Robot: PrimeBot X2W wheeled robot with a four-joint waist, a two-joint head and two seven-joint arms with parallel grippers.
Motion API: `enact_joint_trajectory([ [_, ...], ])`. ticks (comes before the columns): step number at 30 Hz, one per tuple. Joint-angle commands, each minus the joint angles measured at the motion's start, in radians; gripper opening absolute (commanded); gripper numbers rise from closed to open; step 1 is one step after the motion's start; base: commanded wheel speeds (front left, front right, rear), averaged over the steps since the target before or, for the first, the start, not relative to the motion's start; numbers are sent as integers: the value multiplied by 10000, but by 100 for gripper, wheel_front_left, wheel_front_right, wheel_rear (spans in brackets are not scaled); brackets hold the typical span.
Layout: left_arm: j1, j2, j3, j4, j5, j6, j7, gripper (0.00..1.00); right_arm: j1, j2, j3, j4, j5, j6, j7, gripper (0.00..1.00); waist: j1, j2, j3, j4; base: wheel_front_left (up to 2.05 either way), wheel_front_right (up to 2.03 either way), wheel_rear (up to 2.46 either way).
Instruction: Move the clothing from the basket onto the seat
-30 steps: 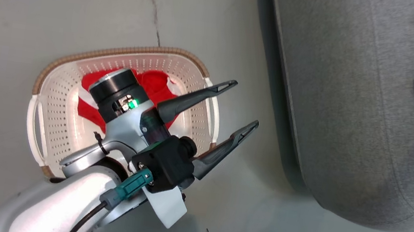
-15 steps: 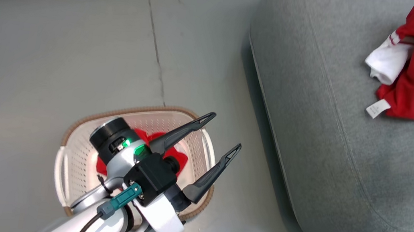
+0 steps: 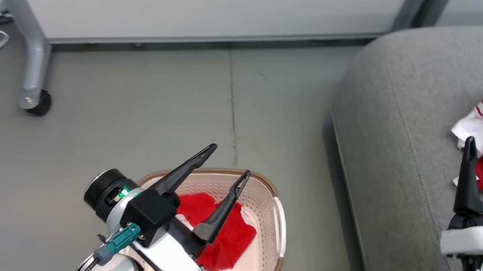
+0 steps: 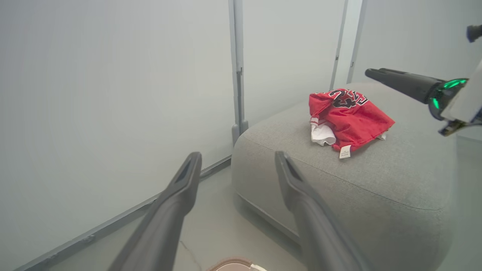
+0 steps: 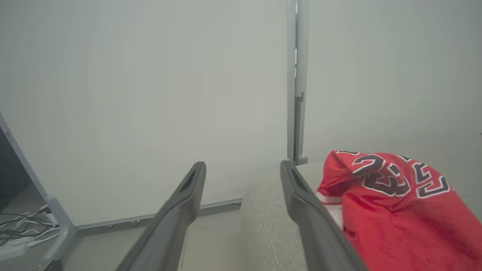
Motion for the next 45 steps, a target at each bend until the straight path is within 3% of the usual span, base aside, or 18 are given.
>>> enact_joint_trajectory([
  [1, 227, 30, 133, 72, -141, 155, -88, 100, 342, 51, 19, -401, -170, 3, 158, 100, 0, 0, -483, 496, 0, 0, 0],
  [16, 1567, 377, 1215, 257, -846, 1311, -405, 100, 2503, 461, 632, -2154, -455, 3, 1309, 100, 0, 0, -1667, 1619, 0, 0, 0],
  [24, 2373, 826, 2148, 111, -1230, 2045, -556, 100, 3245, 467, 735, -2423, -272, 3, 1510, 100, 0, 0, -2012, 1788, 0, 0, 0],
  [32, 3029, 1047, 2939, 60, -1526, 2387, -762, 100, 3757, 466, 474, -2638, -175, 4, 1614, 100, 0, 0, -2171, 1863, 0, 0, 0],
  [37, 3308, 1101, 3249, -11, -1559, 2346, -827, 100, 3927, 467, 369, -2715, -192, 3, 1680, 100, 0, 0, -2196, 1810, 0, 0, 0],
  [45, 3306, 1042, 3591, -216, -1174, 1496, -893, 100, 4100, 467, 229, -2806, -103, 3, 1713, 100, 0, 0, -2190, 1836, 0, 0, 0],
])
